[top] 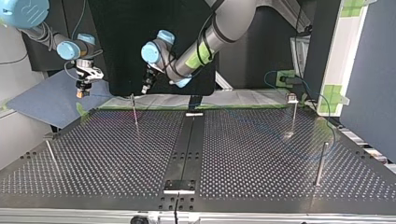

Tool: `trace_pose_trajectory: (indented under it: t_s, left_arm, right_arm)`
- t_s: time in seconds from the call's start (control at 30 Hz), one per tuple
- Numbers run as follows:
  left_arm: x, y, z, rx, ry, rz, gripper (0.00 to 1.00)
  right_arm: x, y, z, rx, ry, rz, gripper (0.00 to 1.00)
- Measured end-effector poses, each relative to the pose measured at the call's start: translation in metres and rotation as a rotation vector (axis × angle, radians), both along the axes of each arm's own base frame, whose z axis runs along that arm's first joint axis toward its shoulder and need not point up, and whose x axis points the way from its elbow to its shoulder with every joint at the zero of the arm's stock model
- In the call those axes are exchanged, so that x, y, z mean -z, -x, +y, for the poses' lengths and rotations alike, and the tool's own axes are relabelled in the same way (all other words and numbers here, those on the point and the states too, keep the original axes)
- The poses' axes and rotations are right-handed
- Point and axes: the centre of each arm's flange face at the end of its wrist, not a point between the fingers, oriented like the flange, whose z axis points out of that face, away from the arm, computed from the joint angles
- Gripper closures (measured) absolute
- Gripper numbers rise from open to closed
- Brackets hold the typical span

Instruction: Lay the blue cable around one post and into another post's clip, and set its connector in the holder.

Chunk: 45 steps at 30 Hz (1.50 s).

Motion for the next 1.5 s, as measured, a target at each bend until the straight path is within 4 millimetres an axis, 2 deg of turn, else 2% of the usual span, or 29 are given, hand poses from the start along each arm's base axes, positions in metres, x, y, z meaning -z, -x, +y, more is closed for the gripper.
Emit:
trace_pose_trajectory:
  t_s: [0.37,0.87,1.5]
  left_arm:
    - [-0.041,0.005,0.012,-0.039,0.056,-0.048,0.0]
    - [-0.091,0.01,0.039,-0.102,0.155,-0.076,0.0]
    - [-0.144,0.021,0.084,-0.153,0.254,-0.08,0.0]
  right_arm:
    - [0.0,-0.001,0.0,0.0,-0.002,-0.002,1.0]
    - [0.001,-0.002,0.001,-0.001,-0.01,-0.007,1.0]
    - [0.002,-0.007,0.002,-0.019,-0.013,-0.021,1.0]
